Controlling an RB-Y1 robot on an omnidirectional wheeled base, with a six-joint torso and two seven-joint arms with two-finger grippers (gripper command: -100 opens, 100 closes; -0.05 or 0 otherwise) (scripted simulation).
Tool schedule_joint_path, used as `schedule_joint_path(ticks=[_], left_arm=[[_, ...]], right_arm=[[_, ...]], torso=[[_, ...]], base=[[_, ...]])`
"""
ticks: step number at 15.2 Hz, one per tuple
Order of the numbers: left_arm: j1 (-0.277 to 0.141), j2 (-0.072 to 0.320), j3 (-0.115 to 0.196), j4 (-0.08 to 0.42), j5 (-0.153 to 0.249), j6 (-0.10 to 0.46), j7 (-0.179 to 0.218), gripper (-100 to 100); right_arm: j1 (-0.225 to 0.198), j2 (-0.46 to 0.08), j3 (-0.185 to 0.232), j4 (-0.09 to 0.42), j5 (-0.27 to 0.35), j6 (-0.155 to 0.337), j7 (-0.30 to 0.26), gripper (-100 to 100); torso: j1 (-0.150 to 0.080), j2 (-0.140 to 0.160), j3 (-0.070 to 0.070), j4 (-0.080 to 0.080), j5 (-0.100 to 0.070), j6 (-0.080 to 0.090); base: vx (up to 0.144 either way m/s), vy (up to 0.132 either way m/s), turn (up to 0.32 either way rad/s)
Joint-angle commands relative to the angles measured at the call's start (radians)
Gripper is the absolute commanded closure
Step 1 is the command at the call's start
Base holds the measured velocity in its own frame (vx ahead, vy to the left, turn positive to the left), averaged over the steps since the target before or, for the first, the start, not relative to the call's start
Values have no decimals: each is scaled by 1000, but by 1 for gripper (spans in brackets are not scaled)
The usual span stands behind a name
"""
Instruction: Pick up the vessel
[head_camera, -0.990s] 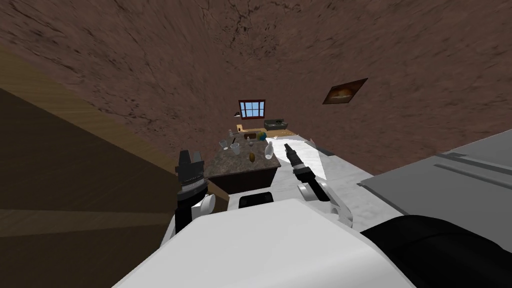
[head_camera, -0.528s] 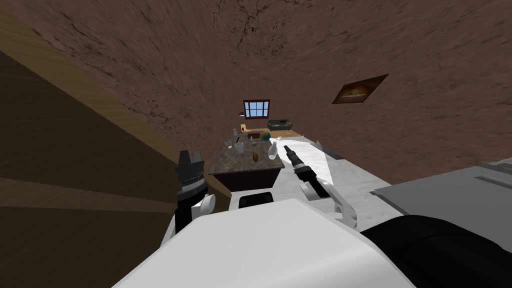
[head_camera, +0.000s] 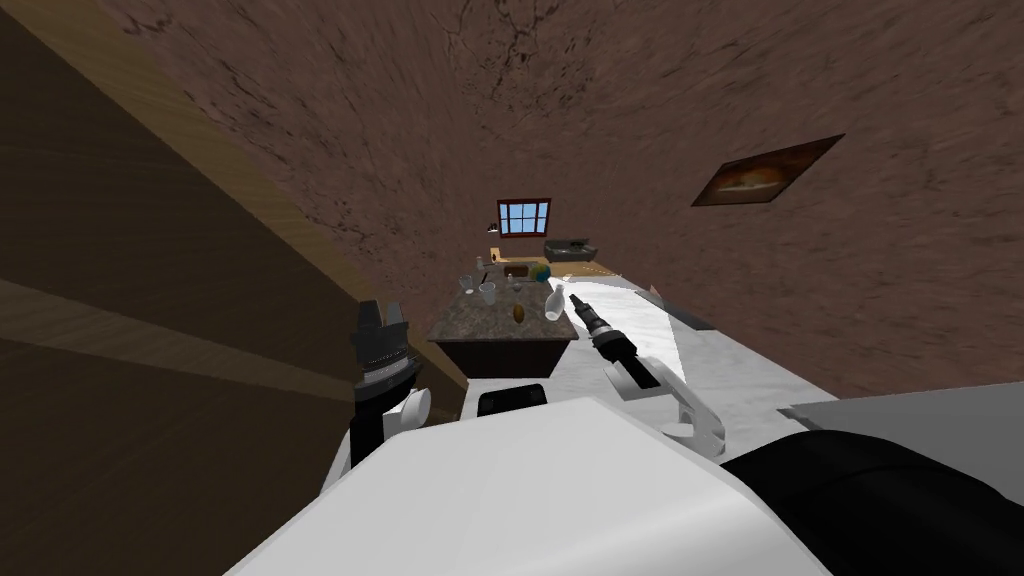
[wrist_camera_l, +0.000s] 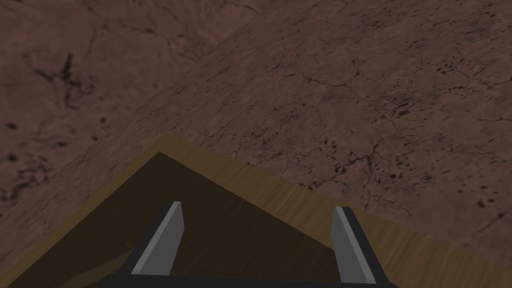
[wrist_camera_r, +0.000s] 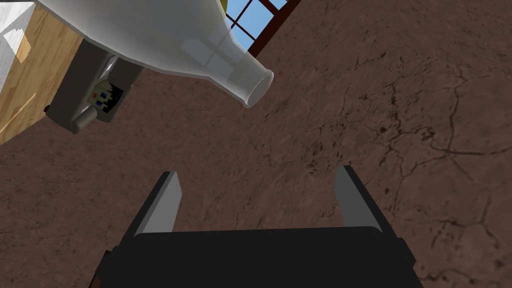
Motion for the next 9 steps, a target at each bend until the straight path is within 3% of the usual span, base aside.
schedule_joint_path(ticks=[1, 2, 4, 9], left_arm=[[0, 0, 0, 0, 0, 0, 0, 0], [0, 0, 0, 0, 0, 0, 0, 0], [0, 0, 0, 0, 0, 0, 0, 0], [0, 0, 0, 0, 0, 0, 0, 0]], right_arm=[[4, -11, -7, 1, 0, 29, 1, -100], [6, -34, -15, 1, 8, 68, 10, -100], [6, -34, -15, 1, 8, 87, 10, -100], [9, -79, -31, 2, 23, 200, 27, -100]], torso=[[0, 0, 0, 0, 0, 0], [0, 0, 0, 0, 0, 0], [0, 0, 0, 0, 0, 0], [0, 0, 0, 0, 0, 0]], base=[[-1, 16, 67], [-3, 24, 158], [-3, 20, 116], [0, 23, 159]])
